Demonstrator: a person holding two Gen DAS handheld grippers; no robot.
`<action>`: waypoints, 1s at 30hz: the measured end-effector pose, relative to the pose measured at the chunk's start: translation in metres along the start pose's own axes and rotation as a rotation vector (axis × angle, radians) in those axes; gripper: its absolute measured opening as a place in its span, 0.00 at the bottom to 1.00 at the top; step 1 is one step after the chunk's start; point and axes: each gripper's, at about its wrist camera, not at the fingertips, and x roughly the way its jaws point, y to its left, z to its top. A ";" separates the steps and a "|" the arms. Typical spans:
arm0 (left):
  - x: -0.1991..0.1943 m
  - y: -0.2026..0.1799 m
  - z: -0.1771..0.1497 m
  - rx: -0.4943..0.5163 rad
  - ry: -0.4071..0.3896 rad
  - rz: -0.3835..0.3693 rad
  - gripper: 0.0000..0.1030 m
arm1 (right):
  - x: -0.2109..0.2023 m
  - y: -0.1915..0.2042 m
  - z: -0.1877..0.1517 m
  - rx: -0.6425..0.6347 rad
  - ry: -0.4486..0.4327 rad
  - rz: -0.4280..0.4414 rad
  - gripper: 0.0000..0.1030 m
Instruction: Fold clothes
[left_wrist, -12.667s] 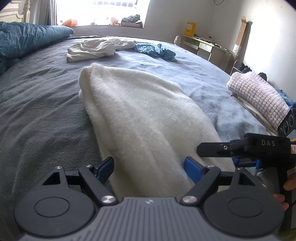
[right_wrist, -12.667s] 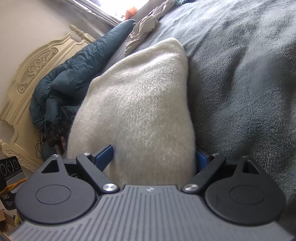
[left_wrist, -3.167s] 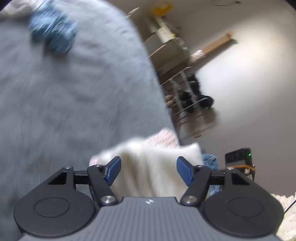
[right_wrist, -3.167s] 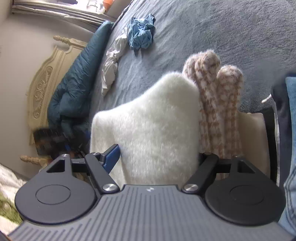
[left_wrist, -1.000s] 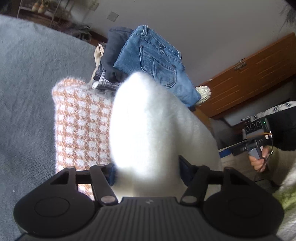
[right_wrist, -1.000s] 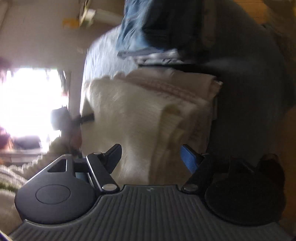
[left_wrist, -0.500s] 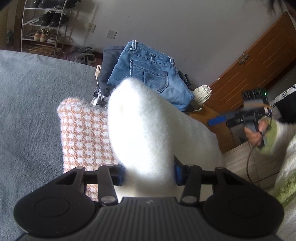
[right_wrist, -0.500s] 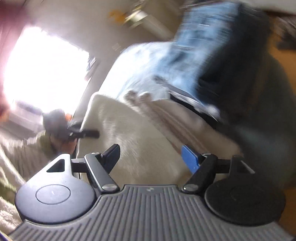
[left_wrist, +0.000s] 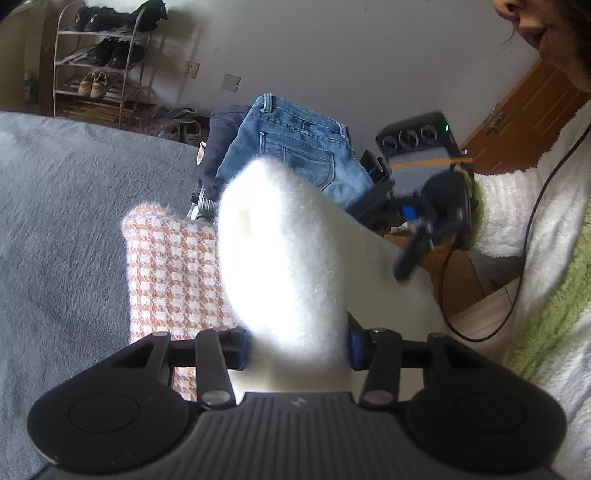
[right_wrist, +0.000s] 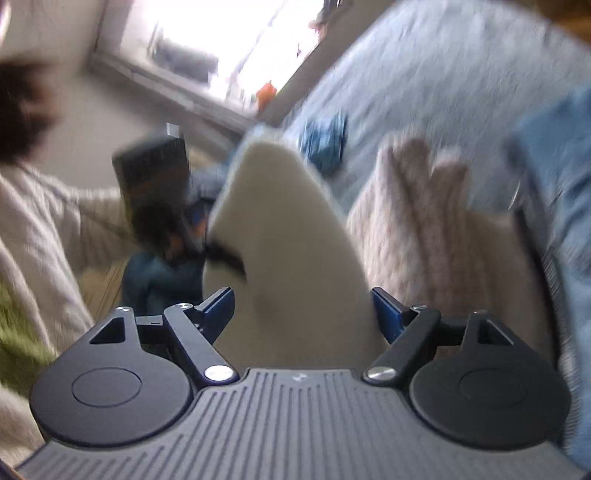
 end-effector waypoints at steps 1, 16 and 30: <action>-0.002 0.003 -0.002 -0.007 0.001 -0.004 0.46 | 0.003 -0.004 -0.004 0.019 0.040 0.007 0.78; 0.019 0.041 0.007 -0.097 0.034 -0.046 0.46 | -0.019 -0.004 -0.088 0.306 0.169 0.017 0.76; -0.004 0.029 -0.019 -0.244 -0.116 0.000 0.43 | -0.032 0.084 -0.079 0.215 0.111 -0.220 0.28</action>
